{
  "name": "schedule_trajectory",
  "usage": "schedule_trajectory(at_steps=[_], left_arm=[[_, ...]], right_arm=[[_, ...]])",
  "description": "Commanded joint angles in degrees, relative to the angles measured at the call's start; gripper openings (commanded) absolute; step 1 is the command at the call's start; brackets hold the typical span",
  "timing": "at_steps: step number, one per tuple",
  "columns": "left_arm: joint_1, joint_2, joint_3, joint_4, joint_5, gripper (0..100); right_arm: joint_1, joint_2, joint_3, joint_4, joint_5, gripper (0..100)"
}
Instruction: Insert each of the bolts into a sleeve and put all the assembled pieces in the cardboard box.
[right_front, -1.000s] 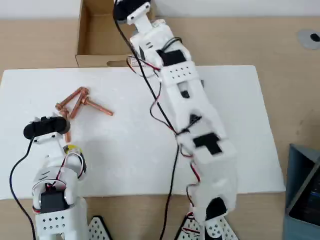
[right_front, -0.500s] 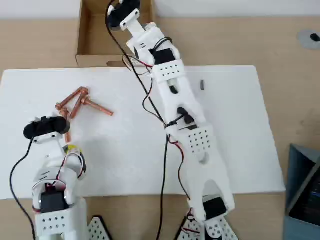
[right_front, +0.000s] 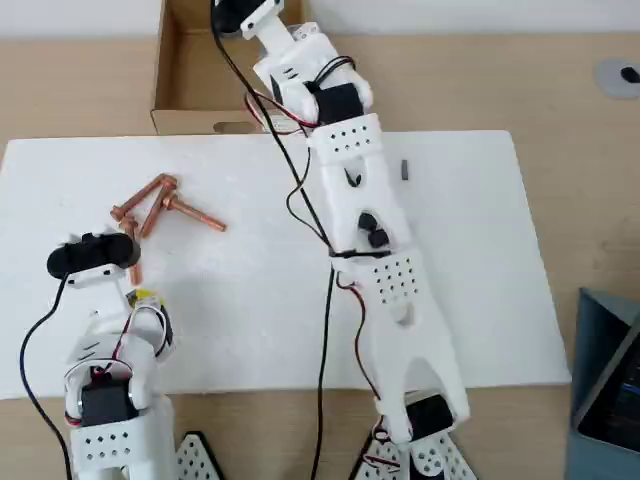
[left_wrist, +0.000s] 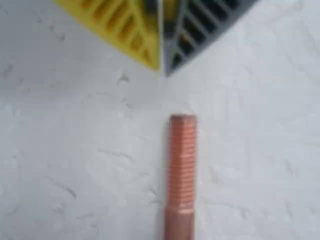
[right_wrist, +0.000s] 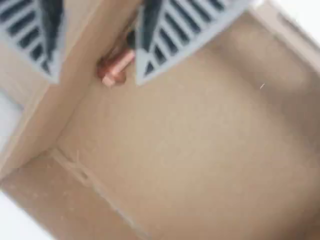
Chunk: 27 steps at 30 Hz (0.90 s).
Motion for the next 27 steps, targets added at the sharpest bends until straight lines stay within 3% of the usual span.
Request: schedule_trajectory(at_steps=[1, 16, 22, 27], left_arm=[[-0.44, -0.40, -0.35, -0.70, -0.26, 0], [-0.53, -0.40, -0.35, -0.70, -0.18, 0], [-0.53, -0.40, -0.35, -0.70, -0.18, 0], [-0.53, -0.40, -0.35, -0.70, -0.09, 0]], right_arm=[[0.92, -0.92, -8.40, 10.11, 0.35, 8.7], [2.24, -14.73, -7.96, 38.07, 0.35, 9.0], [3.38, -19.38, -4.97, 38.68, 0.35, 9.0], [4.62, -28.79, 11.47, 38.68, 0.35, 9.0]])
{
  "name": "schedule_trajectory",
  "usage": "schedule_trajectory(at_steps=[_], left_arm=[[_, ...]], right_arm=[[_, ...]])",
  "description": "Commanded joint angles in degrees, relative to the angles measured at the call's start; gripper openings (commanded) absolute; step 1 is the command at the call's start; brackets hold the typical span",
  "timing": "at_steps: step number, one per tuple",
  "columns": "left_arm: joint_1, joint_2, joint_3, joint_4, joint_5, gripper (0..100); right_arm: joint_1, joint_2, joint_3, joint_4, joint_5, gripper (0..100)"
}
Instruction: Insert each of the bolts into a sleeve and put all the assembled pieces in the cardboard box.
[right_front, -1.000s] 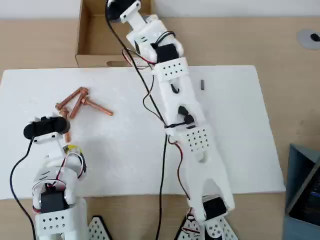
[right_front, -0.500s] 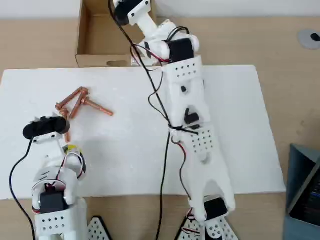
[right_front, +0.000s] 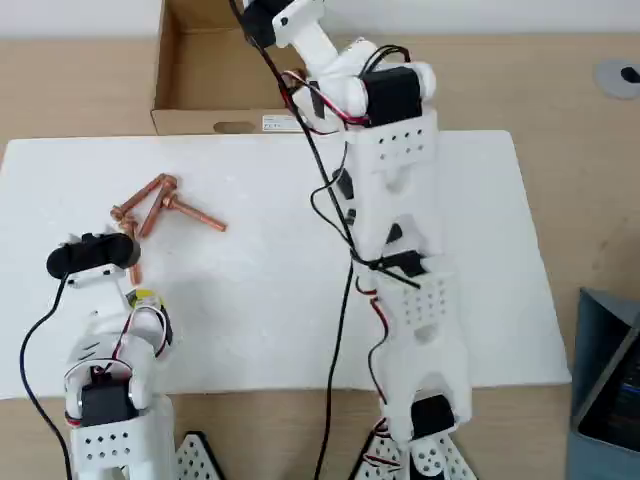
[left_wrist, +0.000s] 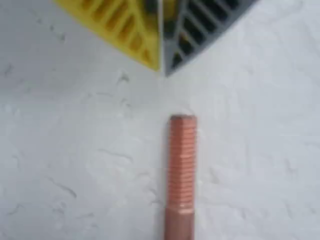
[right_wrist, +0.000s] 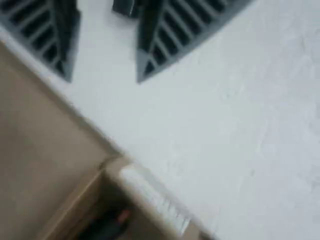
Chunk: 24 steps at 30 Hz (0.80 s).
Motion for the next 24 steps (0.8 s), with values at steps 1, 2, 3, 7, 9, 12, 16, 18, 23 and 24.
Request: schedule_trajectory(at_steps=[1, 2, 3, 7, 9, 12, 16, 18, 23, 24], left_arm=[[-0.53, -0.40, -0.35, -0.62, -0.09, 0], [-0.53, -0.40, -0.35, -0.62, -0.09, 0], [-0.53, -0.40, -0.35, -0.62, -0.09, 0], [-0.53, -0.40, -0.35, -0.62, -0.09, 0], [-0.53, -0.40, -0.35, -0.62, -0.09, 0], [-0.53, -0.40, -0.35, -0.62, -0.09, 0], [-0.53, -0.40, -0.35, -0.62, -0.09, 0], [-0.53, -0.40, -0.35, -0.62, -0.09, 0], [-0.53, -0.40, -0.35, -0.62, -0.09, 0], [-0.53, -0.40, -0.35, -0.62, -0.09, 0]], right_arm=[[1.89, -11.30, 11.38, 1.23, 0.35, 9.1], [1.89, -13.41, 15.60, 1.23, 0.35, 9.1], [1.89, -15.25, 19.91, 1.23, 0.35, 9.1], [1.89, -20.35, 32.84, 0.88, 0.35, 9.1], [1.89, -20.70, 36.18, 0.88, 0.35, 9.1], [1.80, -19.65, 39.34, 0.79, 0.35, 9.1], [2.07, -15.25, 39.96, 0.79, 0.18, 9.1], [2.77, -12.70, 39.87, 0.18, 0.18, 9.2], [4.35, -8.13, 39.87, -2.46, 0.35, 16.9], [4.35, -7.43, 39.87, -2.81, 0.44, 18.1]])
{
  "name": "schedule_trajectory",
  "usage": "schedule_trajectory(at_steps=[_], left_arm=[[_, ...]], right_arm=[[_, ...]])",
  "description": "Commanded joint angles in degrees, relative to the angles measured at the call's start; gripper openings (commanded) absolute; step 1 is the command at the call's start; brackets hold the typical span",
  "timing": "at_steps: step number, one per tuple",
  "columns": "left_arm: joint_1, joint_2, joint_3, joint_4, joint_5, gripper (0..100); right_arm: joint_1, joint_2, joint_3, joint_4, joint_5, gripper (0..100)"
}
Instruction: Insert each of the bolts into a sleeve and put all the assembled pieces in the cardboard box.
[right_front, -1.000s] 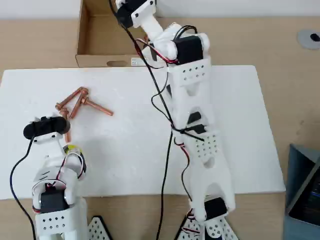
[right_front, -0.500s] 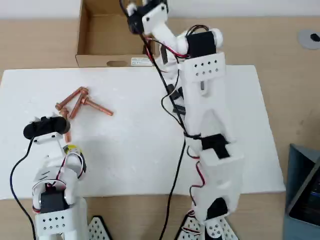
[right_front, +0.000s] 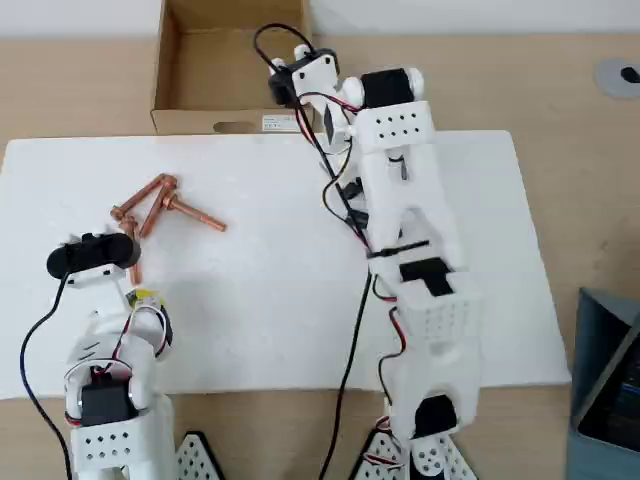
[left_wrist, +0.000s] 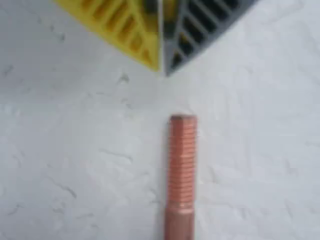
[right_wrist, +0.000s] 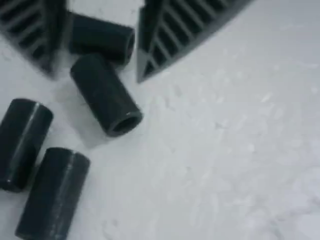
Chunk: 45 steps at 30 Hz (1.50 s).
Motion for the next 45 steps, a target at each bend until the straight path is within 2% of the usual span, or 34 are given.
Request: schedule_trajectory(at_steps=[1, 13, 34, 41, 45], left_arm=[[-0.53, -0.40, -0.35, -0.62, -0.18, 0], [-0.53, -0.40, -0.35, -0.62, -0.18, 0], [-0.53, -0.40, -0.35, -0.62, -0.18, 0], [-0.53, -0.40, -0.35, -0.62, -0.18, 0], [-0.53, -0.40, -0.35, -0.62, -0.26, 0]], right_arm=[[0.84, 1.10, 0.04, -1.41, 0.53, 18.3], [0.66, 6.29, -0.13, -4.66, 0.62, 18.2], [0.75, 26.15, -17.36, -4.22, 0.62, 17.6], [0.57, 28.62, -17.71, -4.22, 0.62, 1.9], [0.57, 27.74, -19.21, -2.55, 0.70, 1.0]])
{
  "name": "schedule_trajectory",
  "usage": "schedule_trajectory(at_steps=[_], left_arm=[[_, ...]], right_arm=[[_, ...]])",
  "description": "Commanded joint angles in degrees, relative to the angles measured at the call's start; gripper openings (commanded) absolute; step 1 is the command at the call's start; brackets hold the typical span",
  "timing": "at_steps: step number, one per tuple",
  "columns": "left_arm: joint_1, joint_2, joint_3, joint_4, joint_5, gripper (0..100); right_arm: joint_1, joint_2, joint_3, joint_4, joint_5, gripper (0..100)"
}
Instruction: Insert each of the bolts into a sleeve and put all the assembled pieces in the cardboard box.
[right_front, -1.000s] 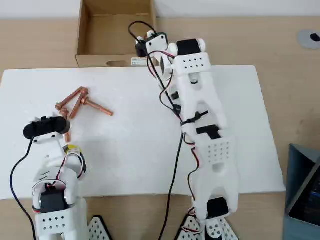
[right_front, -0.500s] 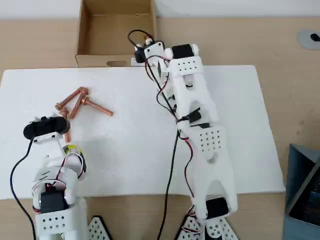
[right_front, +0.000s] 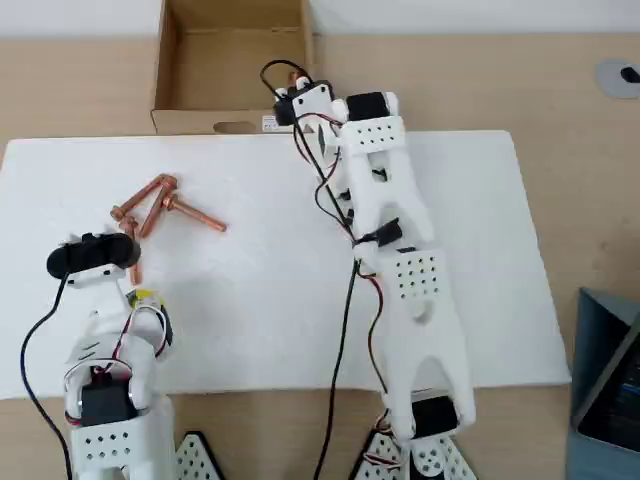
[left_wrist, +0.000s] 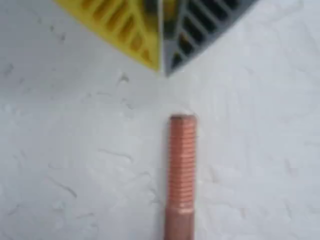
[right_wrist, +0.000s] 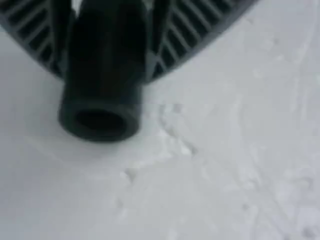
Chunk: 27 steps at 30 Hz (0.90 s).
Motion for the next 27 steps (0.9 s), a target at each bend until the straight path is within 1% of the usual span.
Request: schedule_trajectory(at_steps=[1, 6, 12, 19, 27], left_arm=[[-0.53, -0.40, -0.35, -0.62, -0.26, 0], [-0.53, -0.40, -0.35, -0.62, -0.35, 0], [-0.35, -0.40, -0.35, -0.62, -0.44, 0], [-0.35, -0.40, -0.35, -0.62, -0.44, 0], [-0.18, -0.40, -0.35, -0.88, -0.44, 0]], right_arm=[[-0.22, -0.31, -2.51, 2.73, 0.53, 1.0], [-0.22, -3.30, -10.15, 7.03, 0.35, 1.0], [-0.13, -13.41, -8.31, 7.03, 0.09, 1.0], [0.22, -27.82, 2.51, 7.03, 0.00, 1.0], [1.71, -48.75, 21.93, 7.03, 0.00, 1.0]])
